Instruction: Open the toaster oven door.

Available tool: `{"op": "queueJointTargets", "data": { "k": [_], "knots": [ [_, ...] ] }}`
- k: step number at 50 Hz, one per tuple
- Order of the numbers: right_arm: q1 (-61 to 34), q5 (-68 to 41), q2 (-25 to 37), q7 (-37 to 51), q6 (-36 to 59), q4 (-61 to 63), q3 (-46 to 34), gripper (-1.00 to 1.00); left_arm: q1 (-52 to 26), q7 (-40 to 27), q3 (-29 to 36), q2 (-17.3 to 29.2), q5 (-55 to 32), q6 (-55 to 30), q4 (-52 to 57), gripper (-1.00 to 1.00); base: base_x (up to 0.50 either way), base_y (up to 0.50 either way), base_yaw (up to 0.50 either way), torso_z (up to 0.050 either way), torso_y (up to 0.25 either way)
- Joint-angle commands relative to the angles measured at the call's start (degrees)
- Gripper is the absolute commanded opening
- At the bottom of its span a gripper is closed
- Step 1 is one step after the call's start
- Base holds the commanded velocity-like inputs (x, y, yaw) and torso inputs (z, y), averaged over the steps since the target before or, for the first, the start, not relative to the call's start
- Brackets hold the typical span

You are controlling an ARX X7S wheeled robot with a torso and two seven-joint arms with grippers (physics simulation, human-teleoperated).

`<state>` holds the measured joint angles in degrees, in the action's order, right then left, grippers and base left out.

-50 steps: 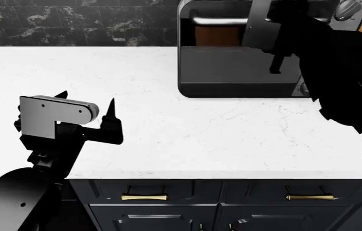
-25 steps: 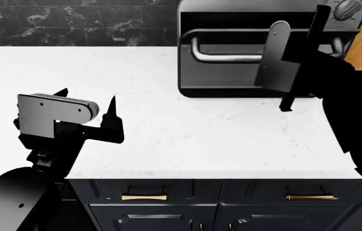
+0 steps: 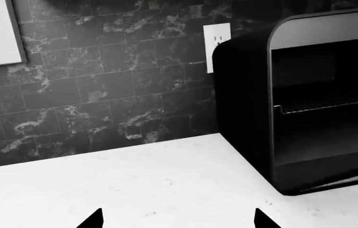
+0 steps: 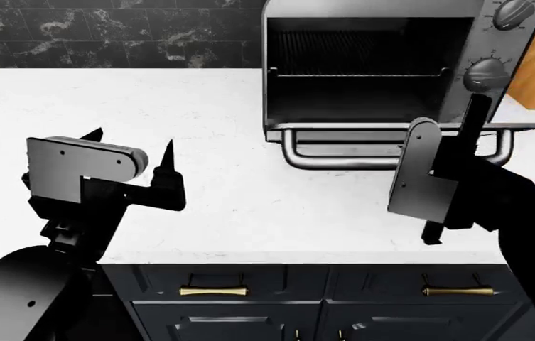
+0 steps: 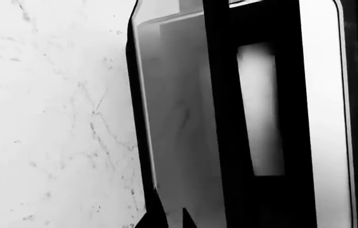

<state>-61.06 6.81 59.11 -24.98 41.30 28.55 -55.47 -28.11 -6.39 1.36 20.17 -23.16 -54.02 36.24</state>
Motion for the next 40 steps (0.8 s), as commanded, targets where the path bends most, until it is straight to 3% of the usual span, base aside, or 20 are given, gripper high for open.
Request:
{"op": "queueJointTargets", "data": {
  "k": [1,22,40],
  "knots": [
    [4.1,1.78,6.41,7.53,0.79,7.84,4.05,-1.0,0.1,-0.3,0.04,0.12,-0.39,-0.24,0.68,1.0,0.0,0.0,0.0,0.0,0.0],
    [16.34,-1.42,8.62,18.49,-1.91,8.04,2.48,-1.0,0.57,-0.89,0.51,0.33,-0.76,-0.37,1.49,1.0,-0.01,0.0,-0.01,0.001,0.006],
    [20.42,0.03,6.64,20.56,-3.45,5.2,-0.99,-1.0,2.0,-0.99,0.22,0.62,-1.01,0.78,1.35,1.0,0.0,0.0,0.0,0.0,0.001]
  ]
}}
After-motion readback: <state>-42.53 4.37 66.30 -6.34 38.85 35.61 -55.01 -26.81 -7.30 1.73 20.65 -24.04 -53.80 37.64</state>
